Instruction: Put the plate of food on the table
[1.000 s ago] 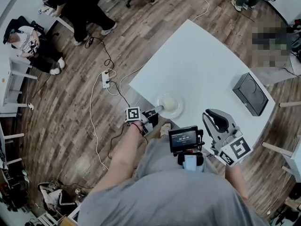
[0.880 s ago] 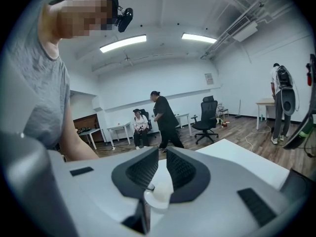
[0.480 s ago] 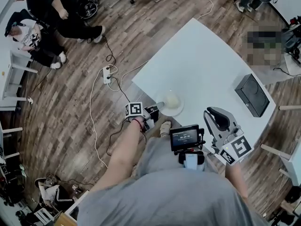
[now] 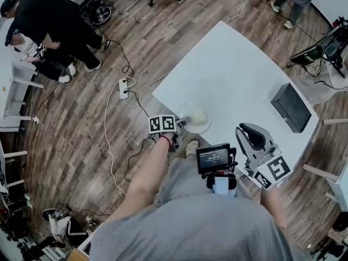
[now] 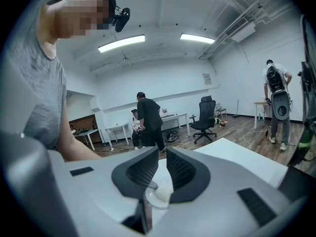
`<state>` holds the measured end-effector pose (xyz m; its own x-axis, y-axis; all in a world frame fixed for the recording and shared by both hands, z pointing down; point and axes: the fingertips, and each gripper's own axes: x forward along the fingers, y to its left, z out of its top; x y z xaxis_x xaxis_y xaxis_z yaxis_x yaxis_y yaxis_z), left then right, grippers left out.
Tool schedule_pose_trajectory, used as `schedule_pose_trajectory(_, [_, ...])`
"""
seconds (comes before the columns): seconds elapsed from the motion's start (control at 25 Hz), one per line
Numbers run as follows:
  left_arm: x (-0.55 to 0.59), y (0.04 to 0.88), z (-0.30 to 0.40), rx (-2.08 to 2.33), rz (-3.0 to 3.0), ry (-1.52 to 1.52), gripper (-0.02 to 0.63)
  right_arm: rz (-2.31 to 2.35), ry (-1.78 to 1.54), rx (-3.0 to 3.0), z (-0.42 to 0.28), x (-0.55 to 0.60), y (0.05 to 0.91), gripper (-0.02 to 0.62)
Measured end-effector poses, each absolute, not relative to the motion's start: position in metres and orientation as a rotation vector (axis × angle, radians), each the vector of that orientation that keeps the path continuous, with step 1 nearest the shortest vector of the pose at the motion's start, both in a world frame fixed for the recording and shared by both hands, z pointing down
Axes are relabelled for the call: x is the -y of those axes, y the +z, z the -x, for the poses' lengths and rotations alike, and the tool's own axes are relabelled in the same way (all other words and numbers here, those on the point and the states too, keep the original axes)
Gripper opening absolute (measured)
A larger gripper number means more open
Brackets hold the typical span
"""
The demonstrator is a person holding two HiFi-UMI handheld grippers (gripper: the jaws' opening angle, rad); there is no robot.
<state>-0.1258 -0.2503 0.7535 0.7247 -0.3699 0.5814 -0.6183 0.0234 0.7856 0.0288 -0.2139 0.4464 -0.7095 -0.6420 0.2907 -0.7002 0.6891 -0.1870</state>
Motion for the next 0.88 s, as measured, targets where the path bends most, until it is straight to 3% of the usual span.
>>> schedule_pose_trajectory(0.4, [0.266, 0.747, 0.14, 1.084, -1.798, 0.588, 0.128, -1.114, 0.426, 2.69, -0.033, 0.209, 0.447, 0.034])
schedule_pose_trajectory(0.72, [0.279, 0.754, 0.138, 1.118, -1.961, 0.879, 0.146, -1.129, 0.441, 2.693, -0.038, 0.211, 0.45, 0.034])
schedule_pose_trajectory(0.88, [0.28, 0.761, 0.136, 1.112, -2.003, 0.883, 0.146, -1.136, 0.45, 2.691, -0.04, 0.212, 0.45, 0.034])
